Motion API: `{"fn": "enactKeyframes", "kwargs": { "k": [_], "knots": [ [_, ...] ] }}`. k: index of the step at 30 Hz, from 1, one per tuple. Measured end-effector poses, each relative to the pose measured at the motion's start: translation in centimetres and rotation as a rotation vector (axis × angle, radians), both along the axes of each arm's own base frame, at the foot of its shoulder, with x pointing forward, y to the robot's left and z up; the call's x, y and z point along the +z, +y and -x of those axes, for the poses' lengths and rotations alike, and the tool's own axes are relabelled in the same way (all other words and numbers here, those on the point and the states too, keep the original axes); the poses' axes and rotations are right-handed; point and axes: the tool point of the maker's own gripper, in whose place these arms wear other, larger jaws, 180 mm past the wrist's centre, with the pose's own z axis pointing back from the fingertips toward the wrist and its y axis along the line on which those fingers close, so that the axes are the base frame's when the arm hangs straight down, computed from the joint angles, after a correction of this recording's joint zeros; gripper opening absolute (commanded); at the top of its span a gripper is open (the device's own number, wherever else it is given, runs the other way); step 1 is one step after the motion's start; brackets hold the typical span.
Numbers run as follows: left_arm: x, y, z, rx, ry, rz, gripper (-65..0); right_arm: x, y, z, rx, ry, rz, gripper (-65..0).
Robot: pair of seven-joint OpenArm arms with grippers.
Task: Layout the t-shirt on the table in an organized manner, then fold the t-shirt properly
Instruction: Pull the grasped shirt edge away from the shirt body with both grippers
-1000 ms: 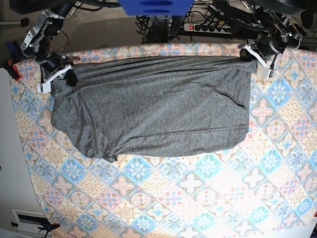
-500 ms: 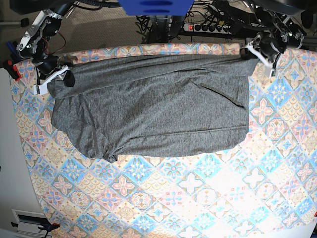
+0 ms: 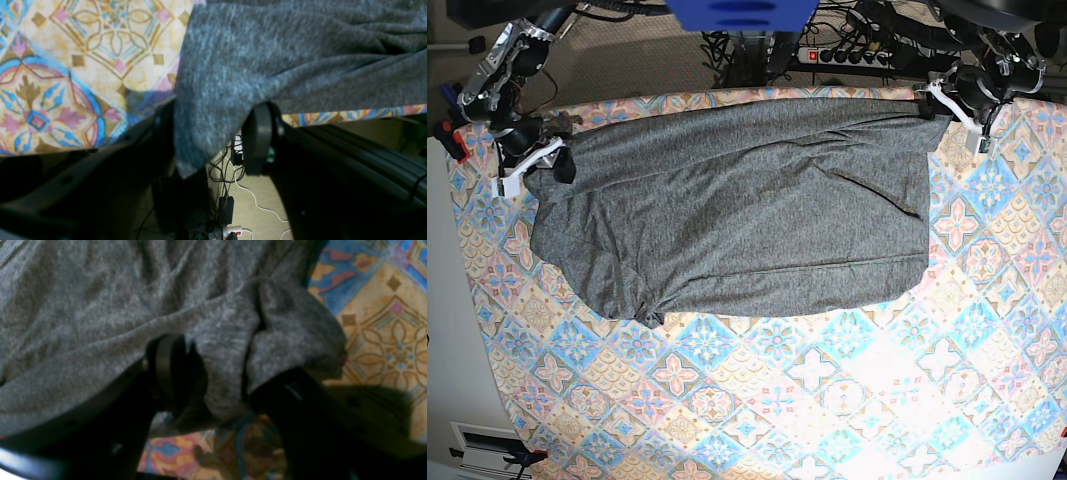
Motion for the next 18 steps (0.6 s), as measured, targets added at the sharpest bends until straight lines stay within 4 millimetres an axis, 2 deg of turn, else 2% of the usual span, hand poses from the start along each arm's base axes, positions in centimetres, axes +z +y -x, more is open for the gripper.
{"fn": "enactKeyframes", "kwargs": {
  "k": [6, 9, 12, 18],
  "knots": [
    [0.5, 0.5, -1.1, 0.006, -0.026, -0.016, -35.8, 0.1, 0.0, -0.2, -0.002, -0.007, 0.0, -35.9],
    [1.2, 1.3, -2.1, 0.038, -0.068, -0.022, -35.8, -0.6, -0.1, 0.1, -0.01, 0.009, -0.018, -35.9],
    [1.6, 2.8, -2.2, 0.078, -0.069, -0.063, -35.7, -1.9, 0.0, 0.7, -0.028, 0.045, -0.052, -35.9],
    [1.5, 3.7, -2.2, 0.095, -0.047, -0.109, -35.7, -2.2, -1.8, 1.5, -0.1, 0.041, -0.065, -35.9]
  ]
}}
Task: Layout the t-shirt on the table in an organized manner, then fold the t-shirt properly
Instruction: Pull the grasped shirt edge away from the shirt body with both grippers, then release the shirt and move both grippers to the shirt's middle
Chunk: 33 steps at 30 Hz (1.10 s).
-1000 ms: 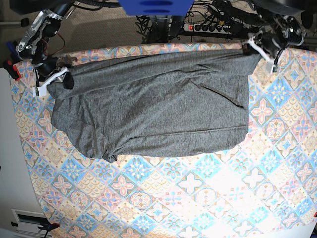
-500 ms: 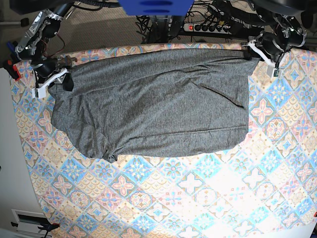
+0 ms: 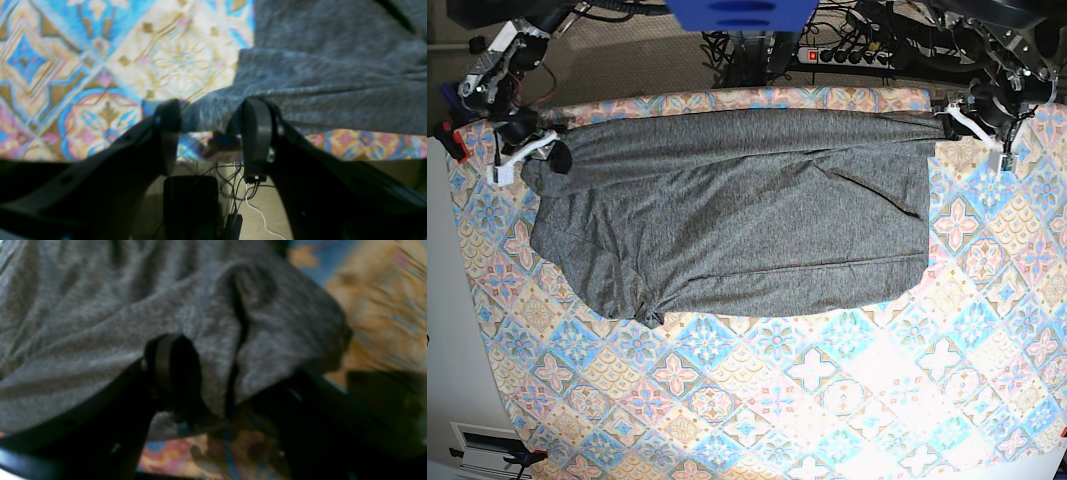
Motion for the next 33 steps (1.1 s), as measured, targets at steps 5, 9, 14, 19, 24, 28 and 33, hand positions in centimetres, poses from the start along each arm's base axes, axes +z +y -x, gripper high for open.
{"fn": "enactKeyframes", "kwargs": {
  "k": [5, 9, 14, 19, 24, 28, 33],
  "knots": [
    [-0.2, 0.8, 0.6, 0.015, 0.032, -0.036, -35.7, 1.1, -0.9, -2.3, 0.0, -0.023, 0.024, -35.9],
    [-0.1, 1.7, 1.0, 0.037, 0.042, -0.058, -35.7, 2.6, -2.2, -3.4, 0.011, -0.069, 0.058, -35.9],
    [0.8, 3.6, 1.8, 0.086, 0.035, -0.093, -35.7, 1.7, -1.9, -2.5, 0.012, -0.029, 0.053, -35.9],
    [1.1, 4.6, 2.4, 0.117, 0.037, -0.108, -35.7, 2.1, -1.9, -3.0, 0.012, -0.05, 0.049, -35.9],
    [1.1, 4.6, 2.4, 0.118, 0.037, -0.108, -35.7, 1.8, -1.9, -2.5, 0.014, -0.033, 0.054, -35.0],
    [1.1, 4.6, 2.4, 0.118, 0.036, -0.106, -35.7, 2.0, -1.9, -2.7, 0.014, -0.041, 0.055, -30.6],
    [1.3, 4.5, 1.9, 0.117, 0.023, -0.101, -36.0, 2.4, -3.1, -2.4, -0.026, -0.055, 0.064, -30.0]
  ]
}}
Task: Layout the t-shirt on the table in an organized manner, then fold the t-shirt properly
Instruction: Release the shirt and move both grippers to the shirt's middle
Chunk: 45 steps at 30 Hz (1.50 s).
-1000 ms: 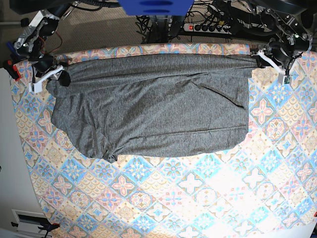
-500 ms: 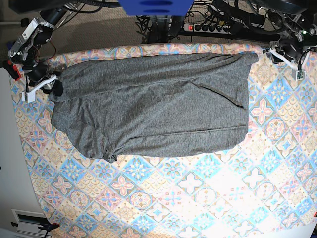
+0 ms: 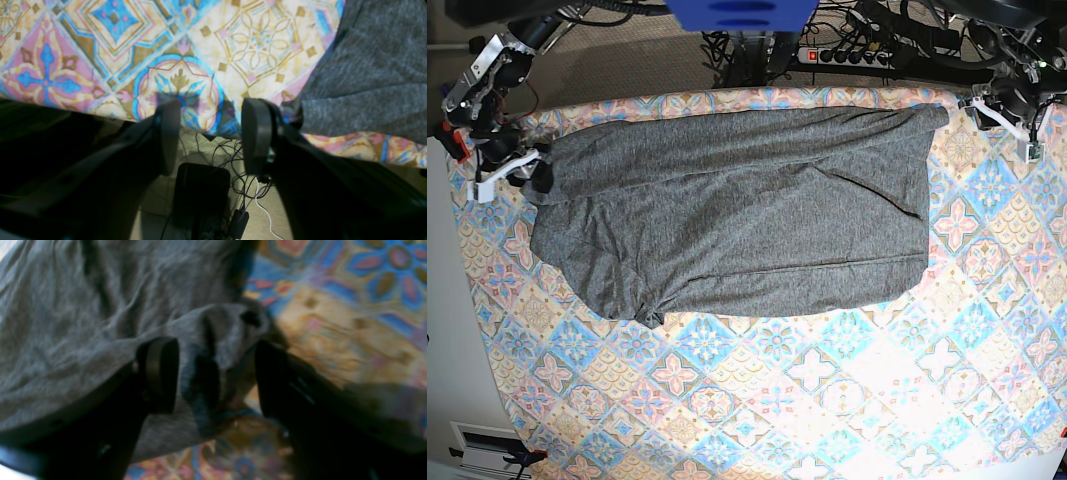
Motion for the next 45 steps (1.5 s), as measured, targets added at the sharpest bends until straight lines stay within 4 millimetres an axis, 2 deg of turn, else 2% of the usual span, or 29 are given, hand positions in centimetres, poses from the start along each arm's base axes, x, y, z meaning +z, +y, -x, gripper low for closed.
{"fn": "enactKeyframes", "kwargs": {
  "k": [4, 8, 11, 13, 14, 16, 19, 24, 26, 31, 32, 33, 37, 39, 43, 45],
  "knots": [
    [1.2, 0.0, -2.5, -0.006, -0.08, -0.002, -36.0, 0.6, -1.2, 0.3, -0.039, -0.015, 0.015, -30.0],
    [2.6, 0.2, -3.8, -0.014, -0.12, -0.039, -36.0, 2.9, -2.2, -0.6, -0.052, -0.072, 0.065, -30.0],
    [3.3, 0.1, -5.1, -0.014, -0.148, -0.044, -36.0, 5.5, -2.7, -3.2, -0.032, -0.147, 0.1, -30.0],
    [3.9, -0.5, -6.8, -0.038, -0.185, -0.042, -36.0, 7.3, -3.4, -4.4, -0.029, -0.193, 0.126, -30.0],
    [4.3, -1.0, -7.9, -0.061, -0.207, -0.039, -36.0, 7.8, -3.8, -4.9, -0.027, -0.196, 0.148, -30.0],
    [5.2, -1.8, -9.7, -0.097, -0.259, -0.032, -36.0, 7.4, -4.0, -5.8, 0.016, -0.13, 0.225, -30.0],
    [5.3, -2.7, -10.7, -0.136, -0.247, -0.034, -36.0, 7.9, -2.7, -8.6, 0.11, -0.097, 0.319, -30.0],
    [5.3, -4.7, -12.4, -0.217, -0.25, -0.034, -36.1, 12.3, -0.4, -15.0, 0.208, -0.207, 0.442, -30.0],
    [4.9, -4.8, -12.3, -0.219, -0.224, -0.048, -36.1, 11.9, 0.6, -16.6, 0.243, -0.218, 0.441, -30.0],
    [4.4, -5.2, -12.2, -0.222, -0.2, -0.051, -36.1, 4.2, 3.8, -17.4, 0.332, -0.1, 0.293, -30.0],
    [4.5, -5.2, -12.3, -0.224, -0.205, -0.05, -36.1, 3.2, 4.2, -17.6, 0.35, -0.089, 0.271, -30.0],
    [4.4, -5.2, -12.2, -0.223, -0.202, -0.052, -36.1, 2.8, 4.5, -18.0, 0.359, -0.092, 0.257, -30.0],
    [4.1, -5.0, -11.7, -0.217, -0.186, -0.056, -36.1, 3.3, 3.7, -20.5, 0.335, -0.173, 0.215, -30.0],
    [4.1, -5.0, -11.7, -0.217, -0.186, -0.055, -36.1, 2.3, 4.0, -20.7, 0.335, -0.163, 0.191, -30.0],
    [4.1, -5.2, -11.9, -0.216, -0.192, -0.049, -36.1, -0.9, 5.1, -20.0, 0.356, -0.1, 0.136, -30.0],
    [3.9, -5.5, -11.8, -0.212, -0.19, -0.038, -36.1, -1.1, 5.1, -20.3, 0.352, -0.109, 0.124, -30.0]
  ]
}}
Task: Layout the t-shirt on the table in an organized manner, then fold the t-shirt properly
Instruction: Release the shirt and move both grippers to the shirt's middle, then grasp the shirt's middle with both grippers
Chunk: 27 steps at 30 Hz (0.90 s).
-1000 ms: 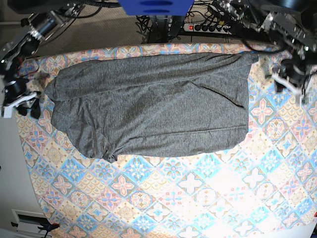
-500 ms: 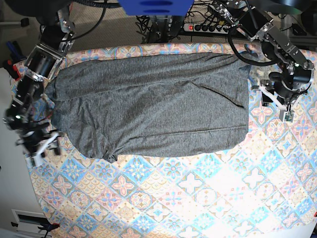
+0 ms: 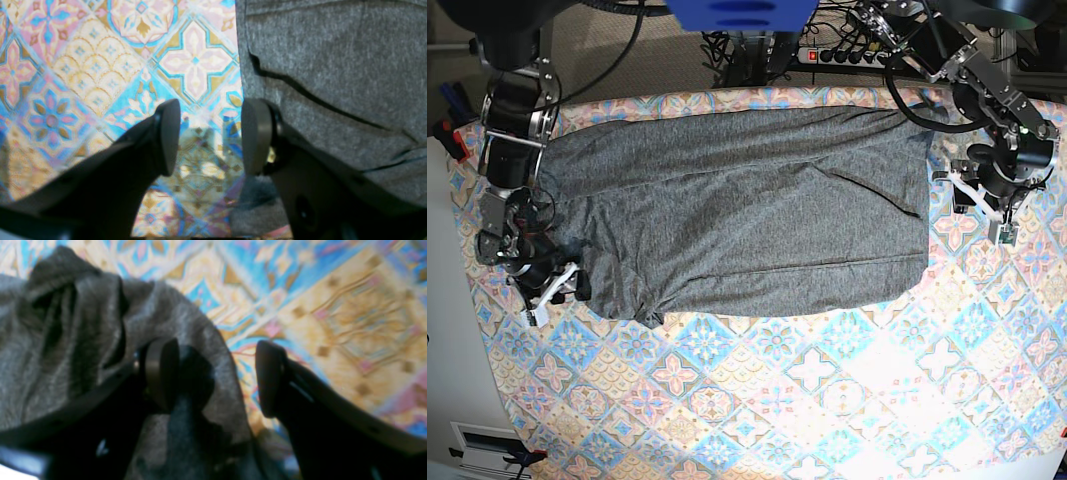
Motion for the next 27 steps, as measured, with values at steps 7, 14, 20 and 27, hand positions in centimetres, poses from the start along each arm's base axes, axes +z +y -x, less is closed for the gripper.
{"fn": "enactKeyframes", "kwargs": {
  "k": [7, 14, 20, 27],
  "knots": [
    [1.1, -0.1, -1.5, 0.0, -0.041, 0.001, -36.1, -1.7, -0.9, 0.8, -0.072, -0.037, -0.081, -30.0],
    [1.5, -1.8, -2.9, -0.071, -0.056, 0.002, -36.1, -2.4, -0.2, 1.1, 0.002, -0.011, -0.014, -30.0],
    [1.3, -2.5, -3.0, -0.093, -0.049, 0.003, -36.1, -2.7, 0.1, 1.3, 0.042, 0.001, 0.021, -30.0],
    [1.6, -2.5, -3.4, -0.097, -0.057, -0.001, -36.1, -3.1, 0.7, 1.5, 0.088, 0.015, 0.052, -35.9]
  ]
}}
